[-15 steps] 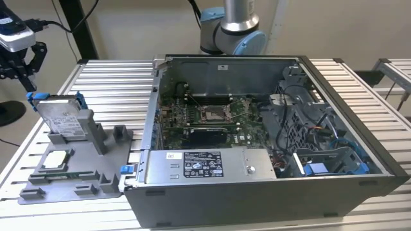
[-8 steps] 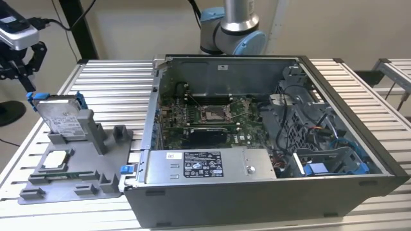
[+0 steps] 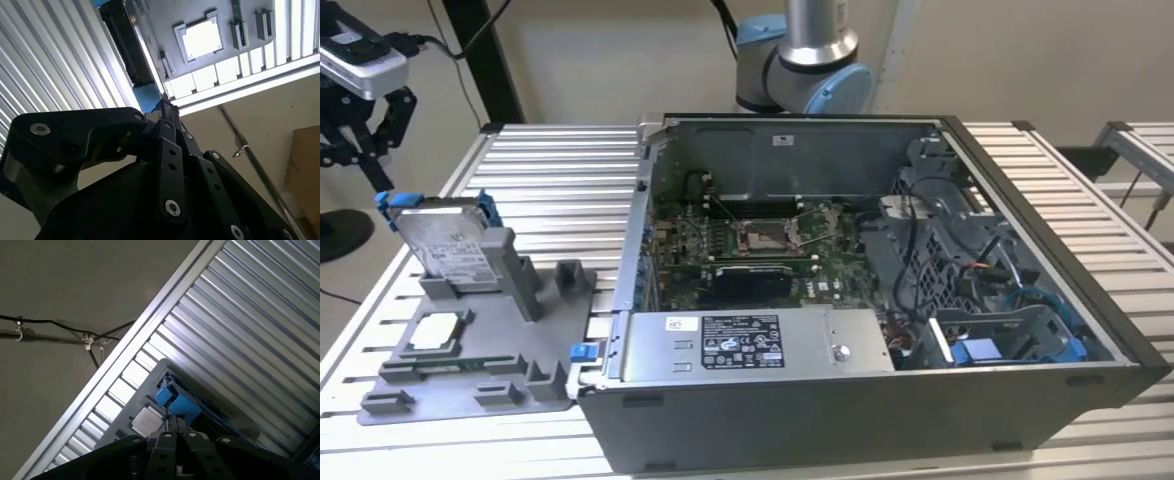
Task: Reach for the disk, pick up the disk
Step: 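Pick up the disk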
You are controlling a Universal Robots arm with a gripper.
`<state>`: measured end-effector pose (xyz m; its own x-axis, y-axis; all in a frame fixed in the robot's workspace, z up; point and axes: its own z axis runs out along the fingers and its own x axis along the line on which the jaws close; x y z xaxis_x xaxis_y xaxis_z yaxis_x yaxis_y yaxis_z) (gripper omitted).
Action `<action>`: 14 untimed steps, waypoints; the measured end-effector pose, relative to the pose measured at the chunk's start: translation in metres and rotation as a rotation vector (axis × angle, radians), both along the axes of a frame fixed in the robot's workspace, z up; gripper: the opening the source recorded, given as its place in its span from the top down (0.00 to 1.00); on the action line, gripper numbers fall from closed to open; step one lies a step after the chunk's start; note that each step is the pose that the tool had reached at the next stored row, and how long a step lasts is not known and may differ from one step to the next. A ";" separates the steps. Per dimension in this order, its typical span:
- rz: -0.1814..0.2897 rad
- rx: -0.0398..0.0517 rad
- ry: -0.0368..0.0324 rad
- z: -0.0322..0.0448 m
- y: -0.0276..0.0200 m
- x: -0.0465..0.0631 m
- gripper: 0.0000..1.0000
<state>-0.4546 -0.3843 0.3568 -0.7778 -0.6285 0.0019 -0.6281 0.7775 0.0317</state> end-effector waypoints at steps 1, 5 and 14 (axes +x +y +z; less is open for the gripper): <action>0.015 -0.0002 0.0000 0.0000 0.0000 0.000 1.00; 0.081 -0.0005 -0.0019 0.0001 0.0000 0.000 1.00; 0.241 -0.0014 -0.0239 0.0001 0.0000 0.000 1.00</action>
<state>-0.4547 -0.3842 0.3569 -0.6049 -0.7961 -0.0136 -0.7963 0.6048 0.0136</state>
